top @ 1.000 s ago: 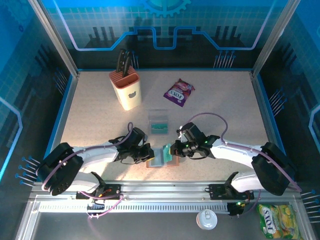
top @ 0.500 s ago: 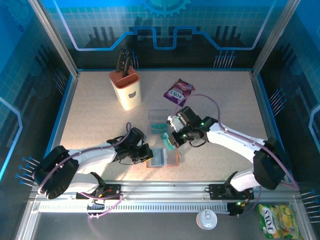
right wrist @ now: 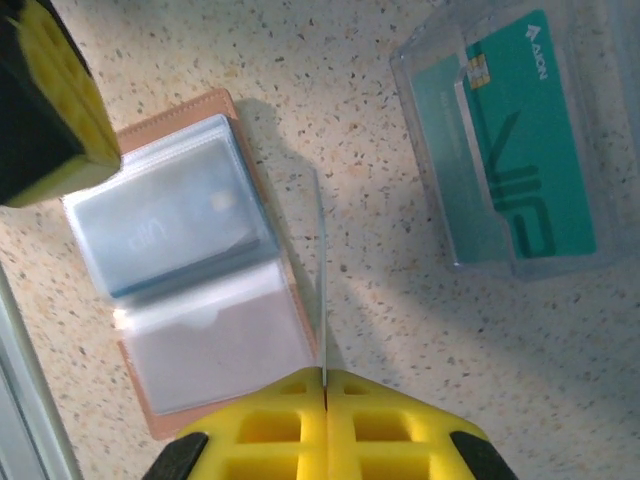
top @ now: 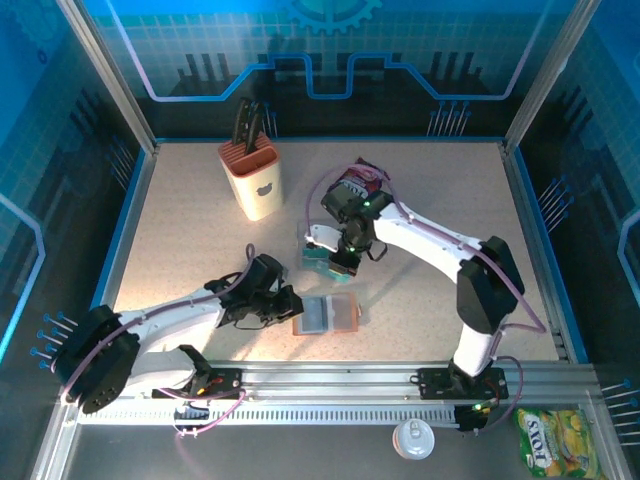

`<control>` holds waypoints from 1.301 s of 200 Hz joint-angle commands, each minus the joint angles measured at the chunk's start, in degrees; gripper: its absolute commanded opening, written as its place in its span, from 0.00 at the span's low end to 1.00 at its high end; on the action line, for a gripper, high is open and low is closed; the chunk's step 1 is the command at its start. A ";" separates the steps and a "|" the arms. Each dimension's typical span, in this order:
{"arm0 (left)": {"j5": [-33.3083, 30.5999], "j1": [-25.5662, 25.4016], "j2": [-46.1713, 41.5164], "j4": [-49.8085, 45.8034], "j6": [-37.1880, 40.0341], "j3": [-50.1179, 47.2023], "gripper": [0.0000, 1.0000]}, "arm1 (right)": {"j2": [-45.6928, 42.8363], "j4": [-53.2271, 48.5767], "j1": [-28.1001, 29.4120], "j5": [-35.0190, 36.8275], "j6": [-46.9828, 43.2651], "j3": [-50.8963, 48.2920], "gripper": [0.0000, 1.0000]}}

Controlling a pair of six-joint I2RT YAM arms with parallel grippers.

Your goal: Take the credit cards out of the card holder

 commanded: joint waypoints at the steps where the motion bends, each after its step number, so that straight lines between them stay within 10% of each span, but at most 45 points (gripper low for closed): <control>1: -1.47 0.59 -2.74 -2.90 0.87 0.01 0.12 | 4.17 -7.76 -1.08 0.78 -7.92 6.93 0.00; 118: -2.10 1.16 -6.41 -5.64 0.59 -0.03 0.12 | 25.29 -21.09 -4.05 0.27 -14.88 38.92 0.00; 260: -1.76 2.33 -5.38 -5.55 2.11 0.45 0.12 | 29.78 -19.95 -4.63 -0.42 -12.97 40.90 0.12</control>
